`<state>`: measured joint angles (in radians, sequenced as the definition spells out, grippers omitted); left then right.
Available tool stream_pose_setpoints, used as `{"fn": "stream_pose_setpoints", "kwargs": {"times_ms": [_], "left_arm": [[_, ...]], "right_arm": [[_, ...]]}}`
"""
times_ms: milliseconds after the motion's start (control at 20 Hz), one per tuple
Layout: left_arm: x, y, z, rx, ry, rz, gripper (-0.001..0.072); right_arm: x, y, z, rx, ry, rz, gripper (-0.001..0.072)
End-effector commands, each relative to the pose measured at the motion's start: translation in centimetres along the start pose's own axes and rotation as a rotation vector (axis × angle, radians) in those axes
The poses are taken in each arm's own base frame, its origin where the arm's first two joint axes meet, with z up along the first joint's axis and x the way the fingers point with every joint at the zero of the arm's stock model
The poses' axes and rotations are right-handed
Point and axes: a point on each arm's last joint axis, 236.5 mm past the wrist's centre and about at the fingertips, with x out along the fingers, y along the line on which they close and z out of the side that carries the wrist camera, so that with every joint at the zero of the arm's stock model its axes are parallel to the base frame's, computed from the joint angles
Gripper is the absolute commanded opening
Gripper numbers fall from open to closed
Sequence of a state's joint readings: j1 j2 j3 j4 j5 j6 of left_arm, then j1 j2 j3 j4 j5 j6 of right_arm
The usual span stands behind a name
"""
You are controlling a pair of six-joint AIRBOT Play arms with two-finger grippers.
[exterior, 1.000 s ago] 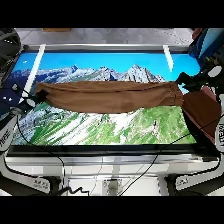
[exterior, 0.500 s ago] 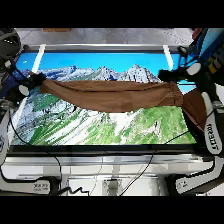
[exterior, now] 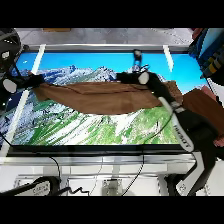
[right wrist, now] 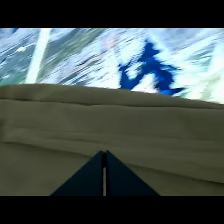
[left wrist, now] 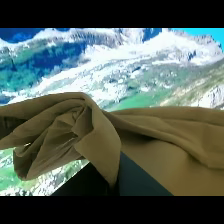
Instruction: Fold the clothes and pants, and hang the long-sleeved shirts on hangers.
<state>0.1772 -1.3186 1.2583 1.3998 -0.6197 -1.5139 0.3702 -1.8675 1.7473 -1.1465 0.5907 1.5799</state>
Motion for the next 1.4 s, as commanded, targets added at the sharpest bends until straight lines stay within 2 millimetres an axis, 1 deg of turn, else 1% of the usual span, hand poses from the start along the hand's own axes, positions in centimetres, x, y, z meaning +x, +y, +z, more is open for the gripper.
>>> {"fn": "stream_pose_setpoints", "kwargs": {"times_ms": [0, 100, 150, 200, 300, 450, 600, 700, 750, 800, 850, 900, 950, 1000, 1050, 1100, 1150, 1250, 1300, 1350], "left_arm": [[-1.1, -0.8, -0.8, -0.003, 0.046, -0.024, 0.0019], [-2.0, -1.7, -0.2, 0.005, 0.026, -0.039, 0.0019], [-2.8, -2.6, 0.2, 0.006, 0.014, -0.058, 0.0019], [-3.7, -3.4, 0.8, 0.019, -0.008, -0.070, 0.0019], [-6.6, -5.5, 2.4, 0.112, -0.074, -0.104, 0.0019], [-11.2, -8.0, 4.6, 0.194, -0.176, -0.145, 0.0019], [-14.8, -9.6, 5.9, 0.191, -0.249, -0.189, 0.0019], [-16.1, -9.9, 6.3, 0.194, -0.275, -0.196, 0.0019], [-16.2, -9.9, 6.4, 0.194, -0.279, -0.196, 0.0019], [-16.1, -9.9, 6.3, 0.193, -0.277, -0.197, 0.0019], [-15.7, -9.9, 6.2, 0.193, -0.269, -0.197, 0.0019], [-15.1, -9.9, 6.0, 0.193, -0.257, -0.197, 0.0019], [-14.4, -9.9, 5.7, 0.192, -0.242, -0.196, 0.0018], [-13.4, -9.9, 5.4, 0.190, -0.225, -0.195, 0.0018], [-12.4, -10.2, 5.0, 0.185, -0.207, -0.203, 0.0017], [-11.3, -11.1, 4.5, 0.170, -0.187, -0.231, 0.0016], [-10.2, -12.4, 3.8, 0.155, -0.165, -0.276, 0.0015], [-8.0, -16.8, 1.9, 0.209, -0.129, -0.397, 0.0014], [-6.9, -19.1, 0.5, 0.257, -0.103, -0.453, 0.0014], [-5.7, -21.6, -1.4, 0.277, -0.061, -0.509, 0.0014]], "right_arm": [[3.8, 7.3, -4.4, 0.005, 0.088, 0.100, 0.0028], [5.3, 11.2, -6.5, -0.005, 0.112, 0.158, 0.0027], [5.9, 12.7, -7.7, -0.015, 0.119, 0.179, 0.0027], [6.5, 14.2, -8.9, -0.029, 0.129, 0.197, 0.0027], [7.3, 16.3, -10.9, -0.051, 0.147, 0.220, 0.0027], [7.7, 18.3, -13.2, -0.073, 0.171, 0.241, 0.0027], [7.7, 19.9, -14.7, -0.089, 0.185, 0.260, 0.0027], [7.5, 21.1, -15.6, -0.101, 0.195, 0.275, 0.0028], [7.4, 21.6, -16.0, -0.108, 0.203, 0.281, 0.0028], [7.3, 21.6, -16.4, -0.112, 0.215, 0.280, 0.0028], [7.1, 21.4, -16.6, -0.119, 0.235, 0.274, 0.0028], [6.8, 20.5, -16.6, -0.136, 0.258, 0.255, 0.0029], [6.3, 19.0, -16.3, -0.169, 0.285, 0.222, 0.0029], [5.7, 17.1, -15.6, -0.206, 0.309, 0.182, 0.0029], [4.8, 14.9, -14.6, -0.239, 0.331, 0.133, 0.0029], [3.7, 12.5, -12.9, -0.255, 0.339, 0.086, 0.0029], [2.5, 10.3, -11.0, -0.256, 0.333, 0.044, 0.0030], [-0.2, 6.5, -6.7, -0.215, 0.297, -0.012, 0.0030], [-1.6, 4.8, -4.7, -0.190, 0.274, -0.032, 0.0030], [-3.2, 3.1, -2.8, -0.165, 0.249, -0.053, 0.0030]]}}
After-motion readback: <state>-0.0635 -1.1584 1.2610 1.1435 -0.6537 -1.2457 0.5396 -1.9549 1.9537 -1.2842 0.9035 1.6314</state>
